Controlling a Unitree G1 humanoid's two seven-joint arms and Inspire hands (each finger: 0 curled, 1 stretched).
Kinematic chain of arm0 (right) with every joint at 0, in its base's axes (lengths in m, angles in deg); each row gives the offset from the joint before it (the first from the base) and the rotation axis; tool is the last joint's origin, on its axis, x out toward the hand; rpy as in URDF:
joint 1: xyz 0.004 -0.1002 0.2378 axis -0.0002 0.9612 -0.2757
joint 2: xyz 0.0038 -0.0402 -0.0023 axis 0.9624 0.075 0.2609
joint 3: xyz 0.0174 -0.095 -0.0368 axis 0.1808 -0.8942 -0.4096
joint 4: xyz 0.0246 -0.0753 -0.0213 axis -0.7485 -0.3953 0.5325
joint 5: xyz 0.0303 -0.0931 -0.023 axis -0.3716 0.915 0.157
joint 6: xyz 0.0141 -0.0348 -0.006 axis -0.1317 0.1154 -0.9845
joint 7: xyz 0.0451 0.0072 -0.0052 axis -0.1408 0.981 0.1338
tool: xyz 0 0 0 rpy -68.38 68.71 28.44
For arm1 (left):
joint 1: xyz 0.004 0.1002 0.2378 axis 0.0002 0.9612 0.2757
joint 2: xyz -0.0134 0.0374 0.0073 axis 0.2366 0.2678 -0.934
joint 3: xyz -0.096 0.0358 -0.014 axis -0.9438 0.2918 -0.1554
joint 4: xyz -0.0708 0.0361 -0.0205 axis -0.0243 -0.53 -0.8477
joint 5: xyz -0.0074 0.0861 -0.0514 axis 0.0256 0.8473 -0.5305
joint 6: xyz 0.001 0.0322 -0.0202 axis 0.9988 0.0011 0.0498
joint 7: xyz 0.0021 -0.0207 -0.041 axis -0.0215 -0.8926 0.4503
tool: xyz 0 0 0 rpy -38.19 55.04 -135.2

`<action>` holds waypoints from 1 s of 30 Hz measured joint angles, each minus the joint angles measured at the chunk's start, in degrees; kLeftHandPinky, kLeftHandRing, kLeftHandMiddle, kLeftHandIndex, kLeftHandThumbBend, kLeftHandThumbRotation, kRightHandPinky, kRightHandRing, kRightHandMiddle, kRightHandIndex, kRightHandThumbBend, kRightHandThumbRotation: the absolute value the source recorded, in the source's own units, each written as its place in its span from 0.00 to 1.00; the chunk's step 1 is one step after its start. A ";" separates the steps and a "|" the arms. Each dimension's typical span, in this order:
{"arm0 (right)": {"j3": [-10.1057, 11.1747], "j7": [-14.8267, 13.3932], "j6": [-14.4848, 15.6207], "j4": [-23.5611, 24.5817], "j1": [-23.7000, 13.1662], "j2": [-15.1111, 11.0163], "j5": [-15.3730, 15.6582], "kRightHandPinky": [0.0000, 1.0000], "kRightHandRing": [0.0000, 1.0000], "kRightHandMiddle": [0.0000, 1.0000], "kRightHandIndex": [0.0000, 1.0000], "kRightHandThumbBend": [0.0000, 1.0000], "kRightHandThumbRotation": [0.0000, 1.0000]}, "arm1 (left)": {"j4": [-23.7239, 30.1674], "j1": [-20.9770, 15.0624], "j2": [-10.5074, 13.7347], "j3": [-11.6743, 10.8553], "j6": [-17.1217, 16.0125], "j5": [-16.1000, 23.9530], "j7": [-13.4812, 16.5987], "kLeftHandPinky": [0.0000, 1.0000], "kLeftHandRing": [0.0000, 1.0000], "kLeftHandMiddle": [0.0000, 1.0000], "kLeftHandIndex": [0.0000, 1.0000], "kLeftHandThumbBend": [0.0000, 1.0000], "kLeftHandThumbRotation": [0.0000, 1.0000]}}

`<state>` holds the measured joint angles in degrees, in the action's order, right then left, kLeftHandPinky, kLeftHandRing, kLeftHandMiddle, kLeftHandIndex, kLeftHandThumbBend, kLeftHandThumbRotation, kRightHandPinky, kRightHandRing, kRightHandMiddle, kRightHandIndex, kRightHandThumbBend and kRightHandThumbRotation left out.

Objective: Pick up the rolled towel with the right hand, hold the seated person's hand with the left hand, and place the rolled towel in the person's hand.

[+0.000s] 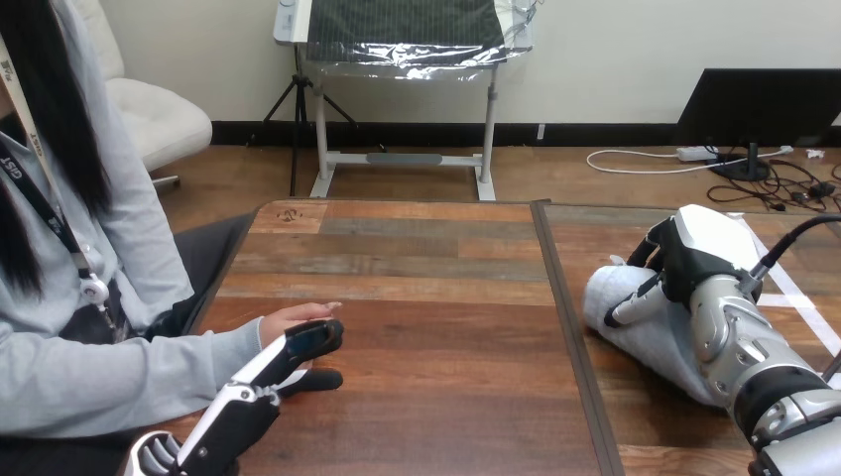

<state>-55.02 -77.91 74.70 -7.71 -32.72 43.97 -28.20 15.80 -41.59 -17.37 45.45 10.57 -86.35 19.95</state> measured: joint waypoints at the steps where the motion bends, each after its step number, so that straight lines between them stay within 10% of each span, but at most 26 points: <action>1: 0.09 0.00 -0.18 0.00 0.05 -0.01 -0.10 0.50 0.58 0.60 0.53 0.88 0.00 | 0.00 -0.09 -0.01 0.08 0.00 -0.02 0.00 0.72 0.84 0.85 0.85 1.00 0.41; 30: 11.62 2.97 -6.96 0.03 2.22 0.77 -13.66 0.42 0.48 0.53 0.50 0.87 0.00 | 0.00 -2.04 0.00 -1.49 1.66 0.43 -0.01 0.72 0.84 0.87 0.87 1.00 0.50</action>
<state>-43.39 -74.94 67.74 -7.68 -30.50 44.74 -41.85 15.80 -43.64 -17.37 43.96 12.22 -85.93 19.94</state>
